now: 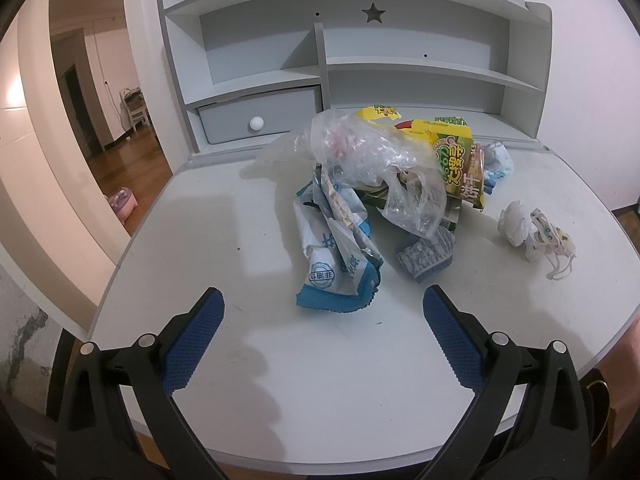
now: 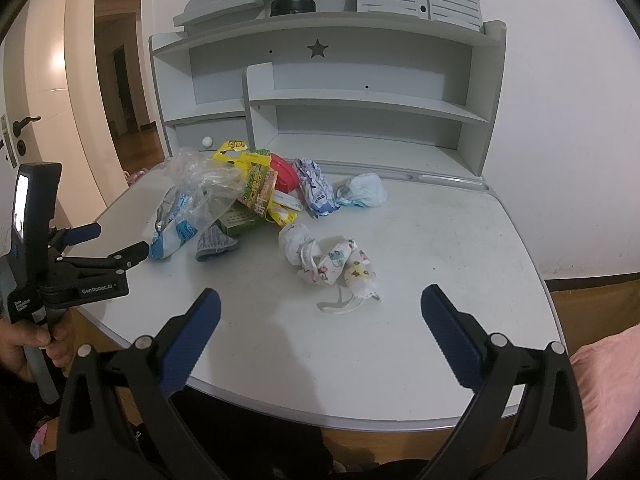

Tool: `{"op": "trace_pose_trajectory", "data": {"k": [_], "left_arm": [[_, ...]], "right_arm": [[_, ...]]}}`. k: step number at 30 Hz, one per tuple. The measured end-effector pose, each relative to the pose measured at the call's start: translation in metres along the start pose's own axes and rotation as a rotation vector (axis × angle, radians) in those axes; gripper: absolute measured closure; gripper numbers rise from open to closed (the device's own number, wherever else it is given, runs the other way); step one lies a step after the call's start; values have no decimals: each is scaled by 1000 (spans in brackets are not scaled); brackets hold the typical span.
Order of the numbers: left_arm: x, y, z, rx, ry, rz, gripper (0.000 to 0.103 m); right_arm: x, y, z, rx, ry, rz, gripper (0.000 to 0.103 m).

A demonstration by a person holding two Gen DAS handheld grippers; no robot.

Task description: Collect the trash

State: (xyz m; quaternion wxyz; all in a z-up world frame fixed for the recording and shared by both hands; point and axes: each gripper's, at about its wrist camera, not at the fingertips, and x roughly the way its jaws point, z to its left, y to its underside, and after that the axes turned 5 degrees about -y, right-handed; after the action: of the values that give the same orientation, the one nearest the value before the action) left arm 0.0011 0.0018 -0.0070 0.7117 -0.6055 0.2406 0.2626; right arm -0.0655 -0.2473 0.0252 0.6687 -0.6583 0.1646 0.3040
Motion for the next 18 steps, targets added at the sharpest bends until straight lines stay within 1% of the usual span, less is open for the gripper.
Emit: {"op": "trace_pose_trajectory", "data": {"k": [13, 18], "left_arm": [[-1, -1, -1, 6, 0, 4, 6], [6, -1, 3, -15, 39, 37, 6]], "right_arm": [[1, 0, 1, -3, 3, 3, 6], [2, 1, 0, -1, 6, 7, 6]]}}
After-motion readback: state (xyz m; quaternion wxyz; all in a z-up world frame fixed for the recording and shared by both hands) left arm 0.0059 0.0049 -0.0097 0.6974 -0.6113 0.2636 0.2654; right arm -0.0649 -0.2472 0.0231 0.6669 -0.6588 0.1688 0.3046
